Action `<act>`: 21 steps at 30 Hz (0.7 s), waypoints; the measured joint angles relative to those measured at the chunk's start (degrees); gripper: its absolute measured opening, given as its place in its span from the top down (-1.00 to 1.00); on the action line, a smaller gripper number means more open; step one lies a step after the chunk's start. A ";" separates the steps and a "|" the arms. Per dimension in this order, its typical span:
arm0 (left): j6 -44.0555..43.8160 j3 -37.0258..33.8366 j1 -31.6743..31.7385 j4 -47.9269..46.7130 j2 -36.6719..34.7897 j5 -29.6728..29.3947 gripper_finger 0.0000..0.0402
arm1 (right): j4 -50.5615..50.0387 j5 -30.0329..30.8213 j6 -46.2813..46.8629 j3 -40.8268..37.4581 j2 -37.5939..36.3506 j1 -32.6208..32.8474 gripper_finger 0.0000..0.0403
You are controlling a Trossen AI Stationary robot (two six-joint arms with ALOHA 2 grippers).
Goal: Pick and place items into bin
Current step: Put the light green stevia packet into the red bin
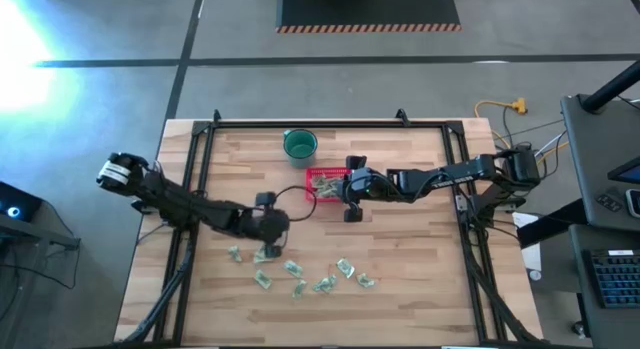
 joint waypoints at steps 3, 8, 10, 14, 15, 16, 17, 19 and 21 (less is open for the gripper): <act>5.59 1.60 0.73 3.26 -0.04 -8.25 0.94 | -0.72 0.02 0.23 -0.01 0.00 0.00 0.70; 17.39 1.85 4.25 15.28 -0.04 -14.21 0.94 | -3.57 0.11 1.10 -0.02 0.00 0.02 0.69; 19.18 1.83 6.60 18.81 0.15 -14.22 0.94 | -5.14 0.15 1.96 -0.02 -0.12 0.02 0.68; 19.13 1.74 11.69 21.33 0.22 -12.92 0.94 | -8.29 0.15 3.72 -0.04 -1.67 0.02 0.70; 19.03 1.74 12.90 21.54 0.22 -11.78 0.94 | -9.13 0.15 4.38 -0.04 -2.18 0.02 0.71; 18.93 1.72 14.02 21.60 0.22 -10.41 0.94 | -9.91 0.15 5.09 -0.04 -2.74 0.02 0.71; 18.86 1.68 15.10 21.82 0.22 -8.84 0.94 | -10.96 0.13 5.88 -0.04 -3.32 0.02 0.71; 18.86 1.59 17.01 22.85 0.24 -5.62 0.94 | -13.01 0.03 7.54 -0.04 -4.32 0.04 0.72; 18.81 1.52 18.60 24.43 0.50 -2.78 0.94 | -16.07 -0.54 9.31 -0.04 -5.43 0.07 0.72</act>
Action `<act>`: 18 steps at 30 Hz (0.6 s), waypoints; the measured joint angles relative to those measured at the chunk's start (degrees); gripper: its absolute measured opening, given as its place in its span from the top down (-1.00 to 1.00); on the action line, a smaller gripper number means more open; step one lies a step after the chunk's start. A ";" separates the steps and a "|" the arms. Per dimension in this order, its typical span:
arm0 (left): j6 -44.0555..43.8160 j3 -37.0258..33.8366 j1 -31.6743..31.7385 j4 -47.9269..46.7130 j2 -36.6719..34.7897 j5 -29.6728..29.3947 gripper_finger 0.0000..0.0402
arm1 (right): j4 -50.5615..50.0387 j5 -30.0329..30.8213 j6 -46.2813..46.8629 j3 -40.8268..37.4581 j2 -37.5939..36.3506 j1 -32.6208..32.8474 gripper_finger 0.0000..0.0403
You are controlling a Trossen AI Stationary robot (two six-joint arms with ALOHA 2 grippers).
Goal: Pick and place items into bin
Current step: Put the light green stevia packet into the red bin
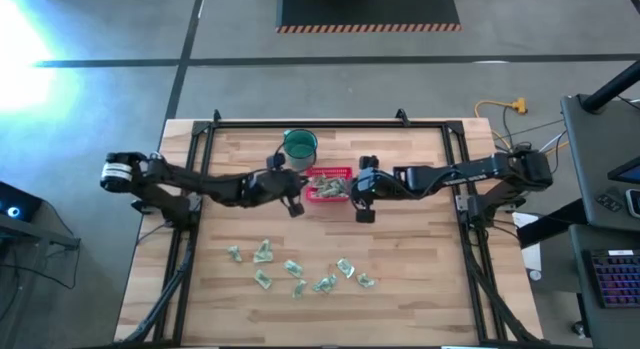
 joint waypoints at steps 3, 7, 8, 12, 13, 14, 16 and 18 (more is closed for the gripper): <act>0.06 -0.04 1.50 2.77 1.02 2.03 0.94 | -4.45 -2.94 2.62 0.00 -1.26 0.05 0.72; 0.50 0.36 2.68 6.30 4.20 3.83 0.94 | -8.18 -7.22 5.23 -0.04 -1.87 0.54 0.72; 1.08 0.57 2.92 6.89 5.34 4.37 0.94 | -8.49 -7.68 5.62 -0.04 -1.87 0.79 0.72; 2.44 2.58 3.03 7.38 9.66 5.48 0.91 | -8.76 -8.46 6.05 -0.14 -1.57 1.86 0.72; 3.22 3.14 3.03 7.47 10.54 5.56 0.89 | -8.83 -8.46 6.22 -0.22 -1.52 2.17 0.72; 3.74 3.56 3.03 7.37 11.33 5.56 0.86 | -8.87 -8.47 6.30 -0.32 -1.52 2.48 0.72; 4.87 4.56 3.03 7.37 12.44 5.44 0.77 | -8.80 -8.49 6.43 -0.46 -1.52 3.21 0.72; 5.10 5.25 3.03 7.39 12.83 5.09 0.65 | -9.11 -8.49 6.91 -0.67 -1.52 3.96 0.72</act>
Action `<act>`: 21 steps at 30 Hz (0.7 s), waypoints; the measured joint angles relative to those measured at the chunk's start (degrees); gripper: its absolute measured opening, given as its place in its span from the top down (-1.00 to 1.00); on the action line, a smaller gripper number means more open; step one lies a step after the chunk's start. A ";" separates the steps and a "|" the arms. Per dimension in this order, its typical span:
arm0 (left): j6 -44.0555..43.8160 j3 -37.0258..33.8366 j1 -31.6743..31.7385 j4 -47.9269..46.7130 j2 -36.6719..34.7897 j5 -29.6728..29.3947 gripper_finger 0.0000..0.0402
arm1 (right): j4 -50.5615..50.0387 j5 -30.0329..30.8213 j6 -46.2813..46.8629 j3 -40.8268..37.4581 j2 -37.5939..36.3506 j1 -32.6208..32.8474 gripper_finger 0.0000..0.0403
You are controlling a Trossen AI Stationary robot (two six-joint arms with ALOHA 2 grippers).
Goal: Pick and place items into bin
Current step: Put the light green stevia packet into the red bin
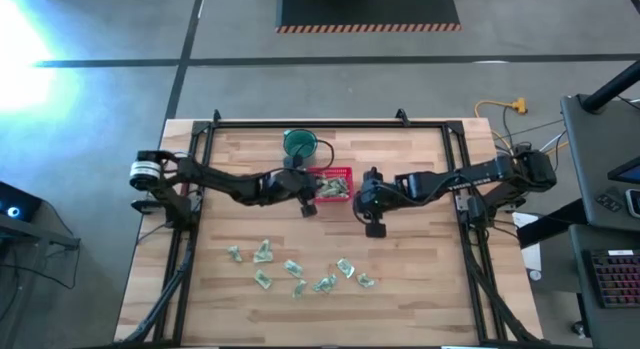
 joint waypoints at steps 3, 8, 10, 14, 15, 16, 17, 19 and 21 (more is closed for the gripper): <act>0.00 0.60 -0.02 0.08 -0.18 -0.10 0.46 | 0.16 -0.06 0.91 -0.01 0.00 1.02 0.72; -0.44 0.45 -0.04 -0.45 -2.09 -0.10 0.19 | 0.49 -0.49 3.41 -0.07 0.04 2.72 0.72; -1.16 0.39 -0.17 -1.83 -2.93 -0.10 0.12 | 0.69 -1.85 4.98 -0.28 0.04 3.46 0.72; -3.58 0.34 -0.28 -7.44 -5.25 -0.04 0.06 | 1.32 -9.75 8.15 -1.20 0.04 5.12 0.72; -3.65 0.33 -0.42 -9.35 -5.79 -0.06 0.06 | 1.34 -12.08 8.78 -1.48 0.05 5.65 0.72; -3.66 0.32 -0.58 -10.33 -6.13 -0.06 0.05 | 1.82 -14.09 9.64 -1.87 0.09 6.23 0.72; -3.71 0.32 -0.81 -10.89 -6.24 -0.05 0.05 | 2.53 -15.73 10.61 -2.24 0.09 6.90 0.72; -3.52 0.28 -0.96 -11.68 -6.49 0.07 0.05 | 4.18 -17.45 12.46 -2.97 0.09 8.35 0.72; -3.52 0.32 -0.98 -11.58 -6.70 0.09 0.05 | 6.33 -17.81 14.18 -3.77 0.09 10.10 0.72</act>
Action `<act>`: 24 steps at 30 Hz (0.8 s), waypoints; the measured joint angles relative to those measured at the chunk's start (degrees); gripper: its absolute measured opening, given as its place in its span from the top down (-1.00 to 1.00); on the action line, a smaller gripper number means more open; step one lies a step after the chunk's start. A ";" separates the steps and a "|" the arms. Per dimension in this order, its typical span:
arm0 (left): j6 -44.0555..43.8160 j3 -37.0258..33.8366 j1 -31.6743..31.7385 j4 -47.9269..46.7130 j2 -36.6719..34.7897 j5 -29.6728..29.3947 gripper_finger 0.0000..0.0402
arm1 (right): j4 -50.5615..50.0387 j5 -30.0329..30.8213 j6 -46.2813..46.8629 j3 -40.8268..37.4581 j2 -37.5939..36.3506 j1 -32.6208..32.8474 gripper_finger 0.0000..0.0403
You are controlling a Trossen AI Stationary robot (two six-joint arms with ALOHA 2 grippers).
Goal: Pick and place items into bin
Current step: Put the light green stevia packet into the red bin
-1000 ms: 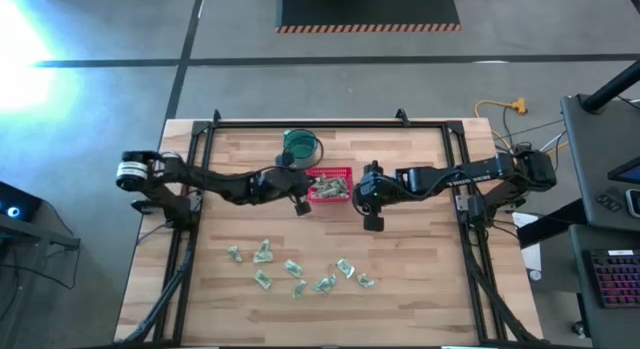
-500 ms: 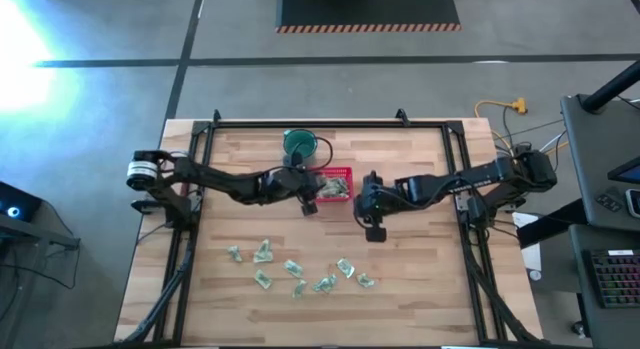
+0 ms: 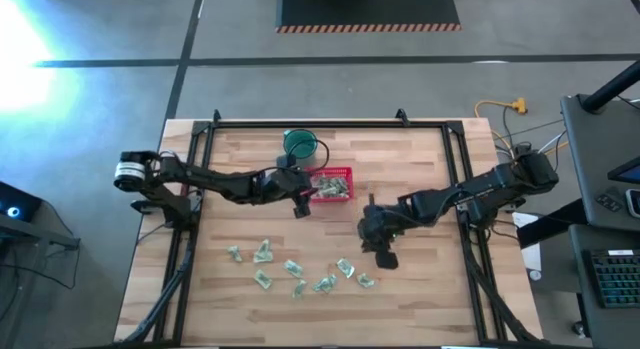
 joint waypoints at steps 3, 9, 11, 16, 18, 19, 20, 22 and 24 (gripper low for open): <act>0.00 0.03 0.06 0.18 -0.23 -0.04 0.05 | 3.23 -0.10 2.94 -0.73 0.01 3.28 0.72; 0.00 0.00 0.06 -0.45 -0.25 -0.04 0.05 | 12.02 0.82 4.42 -1.70 0.22 11.09 0.72; 0.00 -0.02 0.06 -0.47 -0.25 -0.04 0.05 | 13.74 4.13 4.36 -1.74 0.60 13.55 0.72; -0.04 -0.02 0.06 -0.43 -0.25 -0.03 0.05 | 14.10 13.48 4.39 -1.57 3.21 18.09 0.71; -0.17 -0.02 -0.05 -0.43 -0.25 -0.04 0.05 | 14.13 13.86 4.73 -1.57 4.43 18.84 0.67; -0.64 -0.02 -0.17 -0.47 -0.25 -0.04 0.05 | 14.14 13.90 5.34 -1.57 5.09 19.09 0.64; -1.40 -0.02 -0.23 -0.47 -0.25 -0.02 0.05 | 14.09 13.91 6.11 -1.57 5.79 19.10 0.60; -1.59 -0.02 -0.43 -0.49 -0.25 0.01 0.05 | 14.08 13.76 7.17 -1.57 7.11 19.16 0.53; -1.63 -0.03 -0.76 -0.49 -0.25 0.01 0.05 | 13.98 13.73 7.49 -1.57 8.06 19.23 0.45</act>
